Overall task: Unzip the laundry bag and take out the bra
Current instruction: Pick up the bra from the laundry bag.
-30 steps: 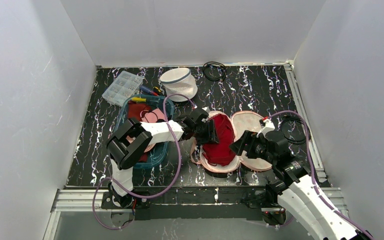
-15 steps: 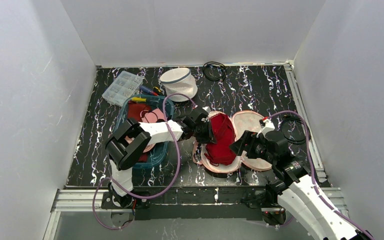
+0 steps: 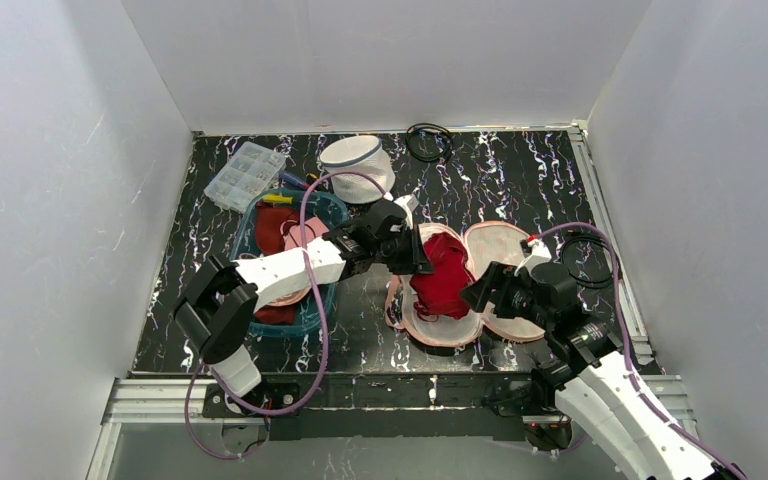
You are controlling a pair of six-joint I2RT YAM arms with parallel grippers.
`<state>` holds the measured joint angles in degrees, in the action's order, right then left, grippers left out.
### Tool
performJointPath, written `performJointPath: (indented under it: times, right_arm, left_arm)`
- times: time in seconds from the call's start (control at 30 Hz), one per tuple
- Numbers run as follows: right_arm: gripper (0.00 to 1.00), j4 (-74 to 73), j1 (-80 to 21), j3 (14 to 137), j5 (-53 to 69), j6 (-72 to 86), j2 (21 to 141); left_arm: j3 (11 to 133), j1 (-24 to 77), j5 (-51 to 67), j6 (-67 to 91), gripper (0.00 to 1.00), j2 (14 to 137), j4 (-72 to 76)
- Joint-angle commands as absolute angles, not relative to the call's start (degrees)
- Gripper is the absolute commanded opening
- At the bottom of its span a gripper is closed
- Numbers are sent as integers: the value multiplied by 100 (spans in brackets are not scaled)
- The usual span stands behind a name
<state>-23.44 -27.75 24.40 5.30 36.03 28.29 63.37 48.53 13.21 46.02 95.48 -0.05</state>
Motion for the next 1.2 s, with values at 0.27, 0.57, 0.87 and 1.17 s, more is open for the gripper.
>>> performJointPath:
  times: [0.27, 0.57, 0.87, 1.17]
  right_arm:
    - [95, -2326, -2756, 3034, 730, 3906, 2608]
    - [96, -2518, -2751, 3614, 802, 4011, 2711]
    - [95, -2532, -2755, 3085, 610, 4201, 2471]
    - [95, -2714, -2751, 2795, 78, 4074, 2435]
  left_arm:
    - [6728, 4826, 1469, 4047, 0, 8855, -891]
    - [7153, 4825, 1758, 3695, 0, 8681, -1395]
    - [6234, 4841, 1963, 4554, 0, 9218, -319]
    - [6144, 4999, 2056, 4820, 0, 9640, 247]
